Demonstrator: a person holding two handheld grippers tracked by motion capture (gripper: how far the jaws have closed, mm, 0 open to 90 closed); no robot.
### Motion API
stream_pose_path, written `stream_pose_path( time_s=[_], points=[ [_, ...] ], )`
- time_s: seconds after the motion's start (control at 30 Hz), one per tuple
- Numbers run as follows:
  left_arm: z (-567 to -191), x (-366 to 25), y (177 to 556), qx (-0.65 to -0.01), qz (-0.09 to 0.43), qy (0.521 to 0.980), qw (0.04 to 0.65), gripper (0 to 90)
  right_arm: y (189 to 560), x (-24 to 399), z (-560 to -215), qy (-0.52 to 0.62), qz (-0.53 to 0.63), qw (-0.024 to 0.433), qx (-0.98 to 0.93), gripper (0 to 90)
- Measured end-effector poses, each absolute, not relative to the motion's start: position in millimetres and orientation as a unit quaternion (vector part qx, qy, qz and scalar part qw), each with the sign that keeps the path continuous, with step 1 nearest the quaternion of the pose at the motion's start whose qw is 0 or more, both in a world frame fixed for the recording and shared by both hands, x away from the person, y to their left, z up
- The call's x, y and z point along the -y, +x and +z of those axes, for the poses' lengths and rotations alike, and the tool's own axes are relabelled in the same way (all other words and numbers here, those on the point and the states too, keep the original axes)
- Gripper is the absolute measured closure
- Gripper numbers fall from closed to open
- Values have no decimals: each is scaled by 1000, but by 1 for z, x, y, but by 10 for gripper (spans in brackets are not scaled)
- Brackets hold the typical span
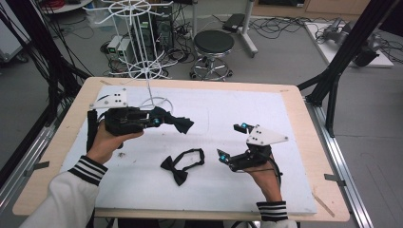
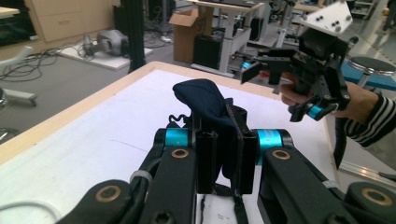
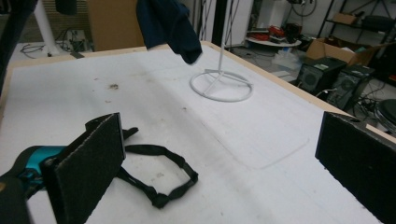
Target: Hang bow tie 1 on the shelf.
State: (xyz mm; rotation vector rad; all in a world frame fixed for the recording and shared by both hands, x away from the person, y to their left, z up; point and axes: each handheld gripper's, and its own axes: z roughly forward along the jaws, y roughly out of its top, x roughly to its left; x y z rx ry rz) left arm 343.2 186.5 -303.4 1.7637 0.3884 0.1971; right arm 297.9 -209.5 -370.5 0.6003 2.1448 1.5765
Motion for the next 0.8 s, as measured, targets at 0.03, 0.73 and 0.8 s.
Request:
stream_pose_path(
  time_s=[0.03,0.73,0.8],
  points=[
    [-302,-188,343,-171,87,765,615,825,297,213,-372,217,567,208,-767,6],
    [-283,-214,349,-233,123,749,608,825,272,271,-405,280,578,246,-726,6],
    [-281,-217,349,-236,125,748,607,825,271,274,-408,285,578,246,-724,6]
  ],
)
